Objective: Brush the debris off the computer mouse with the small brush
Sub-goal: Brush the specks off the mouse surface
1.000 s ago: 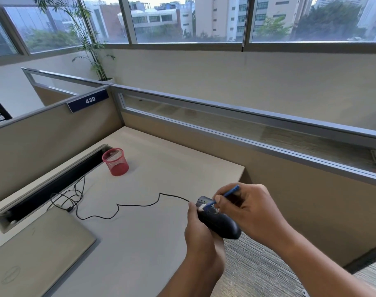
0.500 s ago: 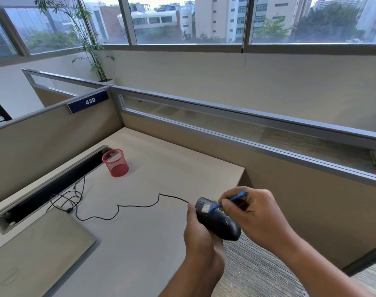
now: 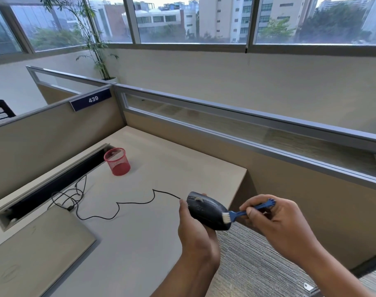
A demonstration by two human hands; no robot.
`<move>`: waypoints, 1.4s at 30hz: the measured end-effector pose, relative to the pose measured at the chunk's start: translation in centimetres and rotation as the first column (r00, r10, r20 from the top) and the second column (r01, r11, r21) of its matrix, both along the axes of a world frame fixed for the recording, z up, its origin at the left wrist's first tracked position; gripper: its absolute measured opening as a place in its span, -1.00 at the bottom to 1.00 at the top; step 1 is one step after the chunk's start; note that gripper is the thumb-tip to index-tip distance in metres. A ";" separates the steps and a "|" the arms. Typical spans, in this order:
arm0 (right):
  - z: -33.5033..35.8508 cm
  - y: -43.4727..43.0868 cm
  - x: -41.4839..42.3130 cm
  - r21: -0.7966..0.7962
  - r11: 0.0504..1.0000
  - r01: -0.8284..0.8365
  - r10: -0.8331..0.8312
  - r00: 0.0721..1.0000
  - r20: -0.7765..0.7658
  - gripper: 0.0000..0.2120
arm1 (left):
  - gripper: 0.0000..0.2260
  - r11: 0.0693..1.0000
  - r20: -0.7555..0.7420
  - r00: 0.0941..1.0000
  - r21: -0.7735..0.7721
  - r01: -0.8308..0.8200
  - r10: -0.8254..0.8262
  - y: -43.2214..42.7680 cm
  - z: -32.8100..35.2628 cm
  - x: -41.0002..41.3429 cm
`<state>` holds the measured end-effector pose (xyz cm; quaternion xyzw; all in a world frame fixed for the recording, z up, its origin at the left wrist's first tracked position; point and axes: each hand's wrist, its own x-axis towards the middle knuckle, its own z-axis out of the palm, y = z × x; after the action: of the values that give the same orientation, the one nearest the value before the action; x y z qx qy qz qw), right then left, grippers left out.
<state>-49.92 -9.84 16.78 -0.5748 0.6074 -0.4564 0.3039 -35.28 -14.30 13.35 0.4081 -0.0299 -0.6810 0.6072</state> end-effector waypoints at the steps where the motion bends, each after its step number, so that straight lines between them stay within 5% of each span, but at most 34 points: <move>1: 0.2 0.1 -0.2 -0.016 1.000 0.009 -0.010 0.999 -0.031 -0.80 | -0.57 1.000 0.006 1.000 -0.003 -0.003 0.003 0.0 -0.1 0.0; 12: 0.1 0.4 -0.3 0.044 0.999 0.027 -0.026 0.999 -0.019 -0.73 | -0.54 0.998 0.036 0.998 0.011 0.058 -0.058 0.3 0.3 -0.2; 15: 0.7 -0.2 -0.2 -0.041 0.999 0.016 -0.019 0.997 -0.079 -0.73 | -0.50 0.992 0.057 0.990 0.012 0.125 -0.126 0.7 0.2 -0.3; 19: 2.3 -1.9 2.3 -0.102 0.984 -0.143 0.137 0.989 -0.064 -0.75 | -0.52 0.982 0.066 0.980 0.007 0.190 -0.190 1.0 0.3 -0.7; 24: 2.8 -2.4 3.1 -0.037 0.945 -0.326 0.307 0.917 -0.254 -0.79 | -0.44 0.976 0.003 0.976 -0.010 0.218 -0.218 0.4 0.6 -0.2; 27: 3.2 -2.2 1.7 -0.006 0.959 -0.283 0.268 0.914 -0.306 -0.79 | -0.39 0.978 0.015 0.978 0.004 0.207 -0.207 0.0 0.7 0.3; 32: 3.6 -4.2 1.8 -0.064 0.984 -0.167 0.157 0.979 -0.133 -0.78 | -0.49 0.974 0.043 0.973 0.020 0.226 -0.226 0.3 0.6 0.0; 38: 3.4 -4.9 1.0 0.087 0.980 -0.180 0.191 0.971 -0.143 -0.73 | -0.45 0.973 0.035 0.973 0.043 0.225 -0.226 0.0 0.6 -0.1; 42: 3.7 -4.9 -0.2 0.047 0.992 -0.114 0.118 0.989 -0.090 -0.72 | -0.45 0.968 0.040 0.970 0.074 0.238 -0.241 0.0 0.3 -0.1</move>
<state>-50.15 -14.76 20.45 -0.6233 0.5958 -0.3980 0.3133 -35.39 -14.34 13.67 0.4386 -0.0706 -0.7398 0.5054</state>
